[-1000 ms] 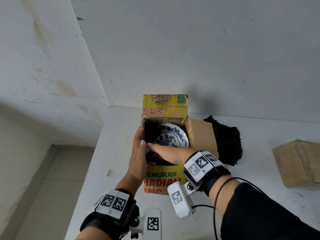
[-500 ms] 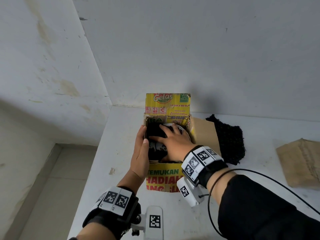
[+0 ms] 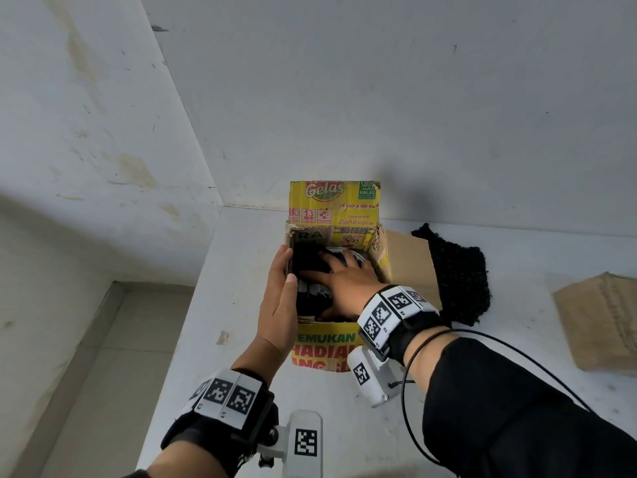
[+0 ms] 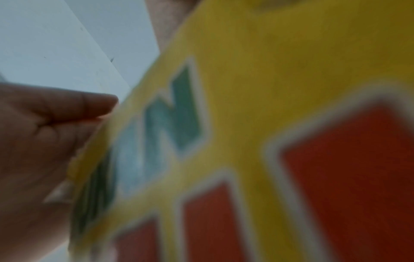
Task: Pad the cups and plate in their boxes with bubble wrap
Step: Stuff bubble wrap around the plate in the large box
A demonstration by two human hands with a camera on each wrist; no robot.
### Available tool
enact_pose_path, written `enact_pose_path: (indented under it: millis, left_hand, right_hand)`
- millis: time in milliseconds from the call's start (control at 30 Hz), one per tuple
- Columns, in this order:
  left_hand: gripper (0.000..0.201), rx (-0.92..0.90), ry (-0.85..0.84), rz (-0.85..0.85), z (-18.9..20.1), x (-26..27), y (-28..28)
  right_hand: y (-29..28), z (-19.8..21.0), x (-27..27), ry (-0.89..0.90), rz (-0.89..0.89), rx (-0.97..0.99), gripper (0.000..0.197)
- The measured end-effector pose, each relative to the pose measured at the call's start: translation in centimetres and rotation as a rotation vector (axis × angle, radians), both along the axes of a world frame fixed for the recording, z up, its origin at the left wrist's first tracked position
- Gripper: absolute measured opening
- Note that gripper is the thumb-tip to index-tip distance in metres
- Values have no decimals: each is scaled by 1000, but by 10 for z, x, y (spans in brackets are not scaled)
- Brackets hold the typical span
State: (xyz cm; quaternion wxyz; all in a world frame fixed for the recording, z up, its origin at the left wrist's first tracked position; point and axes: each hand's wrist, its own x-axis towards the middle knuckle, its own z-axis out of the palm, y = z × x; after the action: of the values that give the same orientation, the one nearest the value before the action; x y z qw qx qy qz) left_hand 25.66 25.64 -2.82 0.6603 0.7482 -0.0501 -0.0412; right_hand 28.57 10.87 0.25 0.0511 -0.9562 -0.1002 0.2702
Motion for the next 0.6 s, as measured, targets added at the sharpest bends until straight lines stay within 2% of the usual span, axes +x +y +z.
enact_pose_path:
  millis: [133,300,433,500,600]
  left_hand:
    - [57,199,-31,83,19,1,0]
    - [52,490,-139,143,65,11,-11]
    - [49,507,-237,75,97,19,-44]
    - [46,462,-294,-27,108,18,-73]
    - [46,418,-356,-209,114,8,-126]
  right_hand:
    - [-9,15,-2,-36,-82,174,61]
    - [-41,53,-9,-260,-156,420,30]
    - [-90,77,-18,-465,-295,571,17]
    - [-122,79,-25,-538,-402,601,17]
    - [-172,67,-37,-508,-613,595,17]
